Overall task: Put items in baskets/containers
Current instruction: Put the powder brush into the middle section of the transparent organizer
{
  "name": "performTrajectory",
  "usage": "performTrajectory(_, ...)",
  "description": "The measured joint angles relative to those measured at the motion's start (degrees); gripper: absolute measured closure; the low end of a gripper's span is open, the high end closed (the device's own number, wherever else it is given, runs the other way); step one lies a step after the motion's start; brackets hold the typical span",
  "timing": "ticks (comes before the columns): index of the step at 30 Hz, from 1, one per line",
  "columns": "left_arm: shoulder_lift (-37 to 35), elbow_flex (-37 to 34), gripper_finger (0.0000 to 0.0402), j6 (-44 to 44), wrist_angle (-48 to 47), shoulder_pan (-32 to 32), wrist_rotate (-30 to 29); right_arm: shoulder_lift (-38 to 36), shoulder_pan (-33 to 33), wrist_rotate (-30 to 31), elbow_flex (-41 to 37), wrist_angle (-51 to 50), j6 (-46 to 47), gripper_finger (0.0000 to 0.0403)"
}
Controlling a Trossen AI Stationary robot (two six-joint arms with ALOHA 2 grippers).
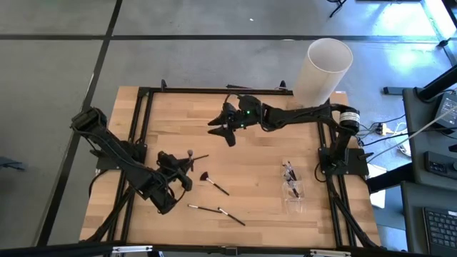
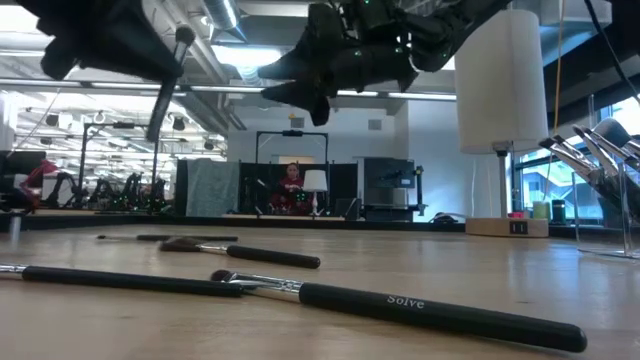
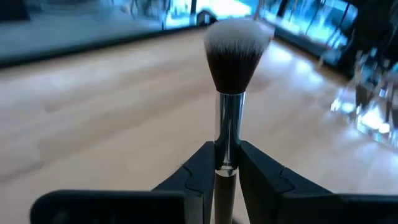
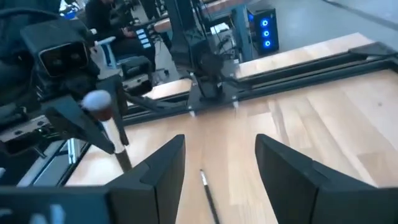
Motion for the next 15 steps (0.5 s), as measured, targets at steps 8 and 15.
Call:
performTrajectory(8, 0.1, 0.0, 0.0341, 3.1, 0.0, 0.0, -2.0, -1.7, 1.8, -8.9, 0.0, -4.1, 2.3, 0.0209)
performTrajectory(15, 0.1, 0.0, 0.0341, 3.0, 1.1, -0.7, -3.5, -6.6, 3.2, -5.5, 0.0, -8.9, -1.0, 0.0209)
